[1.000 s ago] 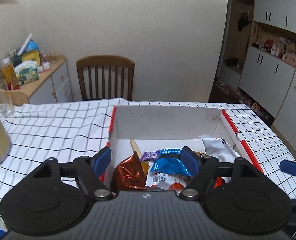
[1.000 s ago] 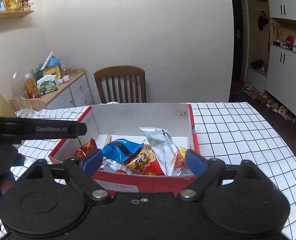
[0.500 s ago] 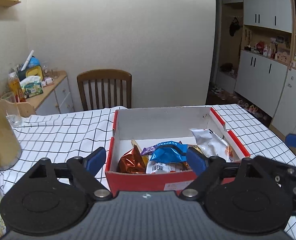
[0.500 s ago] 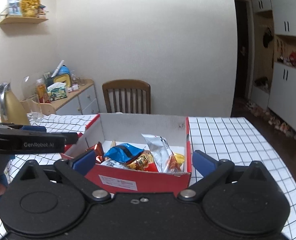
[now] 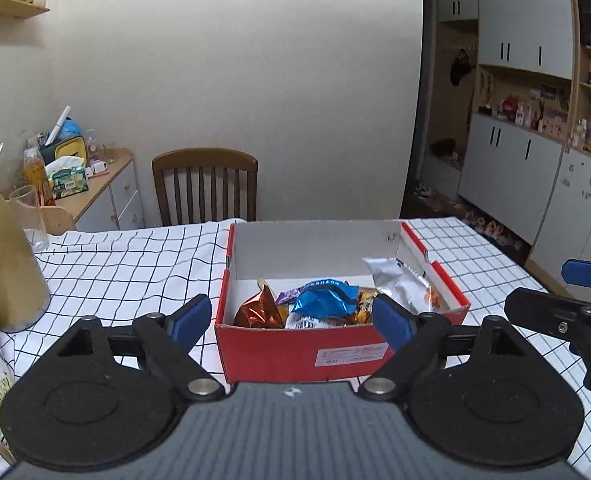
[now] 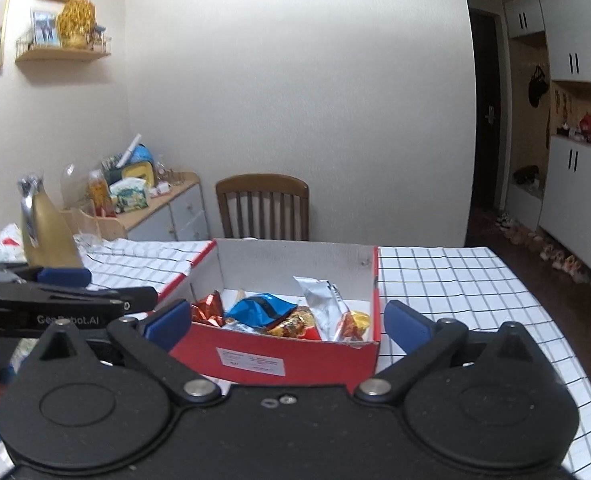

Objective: Organize snacks

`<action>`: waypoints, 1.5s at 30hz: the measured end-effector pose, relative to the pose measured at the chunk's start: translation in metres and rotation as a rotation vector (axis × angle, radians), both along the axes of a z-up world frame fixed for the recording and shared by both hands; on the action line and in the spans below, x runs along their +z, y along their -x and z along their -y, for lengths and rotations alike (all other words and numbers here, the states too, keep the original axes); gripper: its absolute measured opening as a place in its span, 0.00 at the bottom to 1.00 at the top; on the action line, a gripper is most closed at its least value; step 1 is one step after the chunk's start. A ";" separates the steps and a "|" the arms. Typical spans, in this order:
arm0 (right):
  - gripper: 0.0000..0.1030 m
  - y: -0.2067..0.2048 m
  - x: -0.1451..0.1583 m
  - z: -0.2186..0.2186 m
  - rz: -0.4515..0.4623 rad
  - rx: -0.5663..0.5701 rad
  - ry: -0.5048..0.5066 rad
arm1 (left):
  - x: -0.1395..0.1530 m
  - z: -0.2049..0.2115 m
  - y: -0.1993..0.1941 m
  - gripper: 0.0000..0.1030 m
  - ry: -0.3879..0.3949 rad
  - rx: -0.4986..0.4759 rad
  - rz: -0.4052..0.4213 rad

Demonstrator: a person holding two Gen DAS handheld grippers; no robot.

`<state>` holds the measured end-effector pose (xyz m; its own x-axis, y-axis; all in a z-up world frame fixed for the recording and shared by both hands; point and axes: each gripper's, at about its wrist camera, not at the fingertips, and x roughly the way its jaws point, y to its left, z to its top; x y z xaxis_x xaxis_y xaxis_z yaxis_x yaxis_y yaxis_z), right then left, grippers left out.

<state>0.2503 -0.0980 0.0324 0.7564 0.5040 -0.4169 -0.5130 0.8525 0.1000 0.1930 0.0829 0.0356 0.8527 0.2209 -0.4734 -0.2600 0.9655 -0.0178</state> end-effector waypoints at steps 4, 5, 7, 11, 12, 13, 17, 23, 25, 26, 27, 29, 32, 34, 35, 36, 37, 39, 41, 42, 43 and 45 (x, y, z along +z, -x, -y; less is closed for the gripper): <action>1.00 0.009 0.010 -0.002 0.040 0.003 0.002 | 0.006 0.003 0.006 1.00 0.001 -0.011 0.014; 1.00 0.011 0.012 -0.003 0.045 0.000 0.006 | 0.007 0.004 0.008 1.00 0.003 -0.020 0.020; 1.00 0.015 0.018 -0.006 0.064 0.003 0.013 | 0.010 0.007 0.011 1.00 0.001 -0.030 0.021; 1.00 0.022 0.027 -0.011 0.106 0.007 0.023 | 0.015 0.010 0.017 1.00 0.002 -0.046 0.032; 1.00 0.023 0.029 -0.012 0.115 0.010 0.021 | 0.016 0.010 0.017 1.00 0.000 -0.040 0.038; 1.00 0.024 0.031 -0.012 0.120 0.015 0.018 | 0.018 0.009 0.018 1.00 0.000 -0.034 0.043; 1.00 0.024 0.036 -0.011 0.120 0.031 -0.002 | 0.023 0.004 0.021 1.00 0.028 -0.031 0.053; 1.00 0.025 0.040 -0.002 0.099 0.038 -0.068 | 0.027 0.000 0.025 1.00 0.044 -0.021 0.060; 1.00 0.025 0.040 0.001 0.094 0.040 -0.078 | 0.028 -0.001 0.027 1.00 0.051 -0.020 0.066; 1.00 0.026 0.040 0.002 0.094 0.037 -0.078 | 0.029 -0.001 0.027 1.00 0.052 -0.020 0.066; 1.00 0.026 0.039 0.003 0.096 0.033 -0.080 | 0.029 0.000 0.028 1.00 0.050 -0.021 0.066; 1.00 0.027 0.039 0.006 0.093 0.028 -0.091 | 0.030 0.002 0.027 1.00 0.041 -0.023 0.062; 1.00 0.028 0.038 0.008 0.093 0.019 -0.095 | 0.030 0.006 0.027 1.00 0.038 -0.035 0.059; 1.00 0.030 0.037 0.010 0.089 0.023 -0.101 | 0.030 0.008 0.028 1.00 0.041 -0.044 0.057; 1.00 0.030 0.037 0.012 0.084 0.026 -0.107 | 0.030 0.009 0.028 1.00 0.040 -0.045 0.057; 1.00 0.031 0.036 0.012 0.081 0.028 -0.112 | 0.030 0.009 0.029 1.00 0.039 -0.046 0.057; 1.00 0.031 0.036 0.013 0.081 0.028 -0.114 | 0.030 0.010 0.029 1.00 0.038 -0.048 0.058; 1.00 0.034 0.036 0.015 0.087 0.019 -0.113 | 0.031 0.012 0.030 1.00 0.036 -0.050 0.058; 1.00 0.035 0.036 0.016 0.087 0.017 -0.113 | 0.031 0.014 0.030 1.00 0.043 -0.053 0.060; 1.00 0.035 0.036 0.017 0.085 0.016 -0.114 | 0.032 0.014 0.030 1.00 0.047 -0.056 0.061; 1.00 0.036 0.036 0.018 0.085 0.013 -0.115 | 0.032 0.014 0.031 1.00 0.048 -0.058 0.063; 1.00 0.036 0.034 0.019 0.084 0.013 -0.115 | 0.032 0.016 0.032 1.00 0.044 -0.056 0.065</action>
